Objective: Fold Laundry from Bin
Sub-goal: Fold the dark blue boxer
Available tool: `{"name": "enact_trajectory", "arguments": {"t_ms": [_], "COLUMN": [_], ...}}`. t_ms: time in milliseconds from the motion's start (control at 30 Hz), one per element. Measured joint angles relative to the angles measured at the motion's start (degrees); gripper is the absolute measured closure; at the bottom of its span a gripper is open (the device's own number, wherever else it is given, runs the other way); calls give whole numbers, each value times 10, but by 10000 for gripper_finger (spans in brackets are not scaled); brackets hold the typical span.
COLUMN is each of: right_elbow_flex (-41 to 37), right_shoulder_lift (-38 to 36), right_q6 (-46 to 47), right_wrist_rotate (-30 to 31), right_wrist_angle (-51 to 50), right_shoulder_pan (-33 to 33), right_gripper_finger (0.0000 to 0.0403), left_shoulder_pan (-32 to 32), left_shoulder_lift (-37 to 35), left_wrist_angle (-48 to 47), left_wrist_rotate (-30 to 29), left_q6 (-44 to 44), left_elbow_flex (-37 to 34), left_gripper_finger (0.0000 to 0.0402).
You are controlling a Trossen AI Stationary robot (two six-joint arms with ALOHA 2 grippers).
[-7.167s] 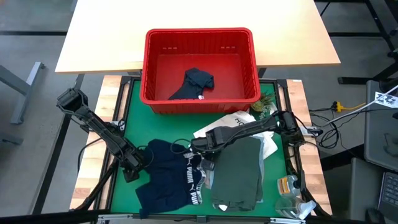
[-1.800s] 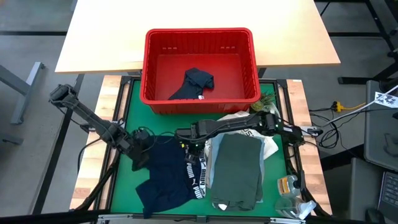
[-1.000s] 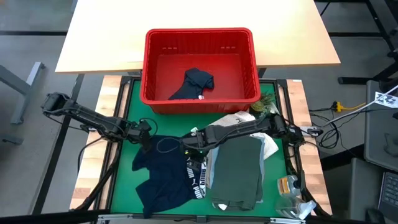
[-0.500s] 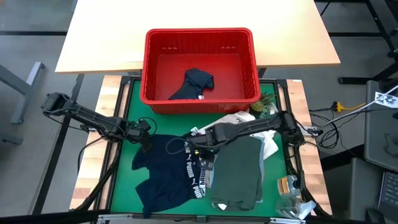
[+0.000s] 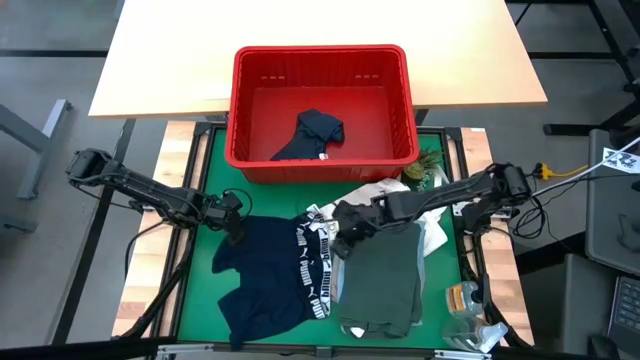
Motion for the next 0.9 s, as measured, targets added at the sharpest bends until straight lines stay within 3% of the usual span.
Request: {"name": "enact_trajectory", "arguments": {"t_ms": [167, 300, 433, 567, 900], "right_elbow_flex": [-46, -50, -49, -50, -49], "right_shoulder_lift": [15, 55, 94, 128, 154], "right_q6": [82, 129, 207, 229, 230], "right_wrist_rotate": [0, -1, -24, -62, -12], "right_wrist_angle": [214, 285, 314, 337, 367], "right_shoulder_pan": [0, 1, 1, 1, 1], "right_gripper_finger": [270, 270, 270, 270, 270], "left_shoulder_pan": [0, 0, 0, 0, 0], "left_shoulder_lift": [0, 1, 1, 1, 1], "left_wrist_angle": [2, 5, 7, 8, 10], "left_wrist_rotate": [0, 0, -1, -2, -2], "left_q6": [-3, -3, -3, -4, -4], "left_elbow_flex": [0, 0, -1, -1, -1], "left_gripper_finger": [257, 257, 257, 257, 257]}}
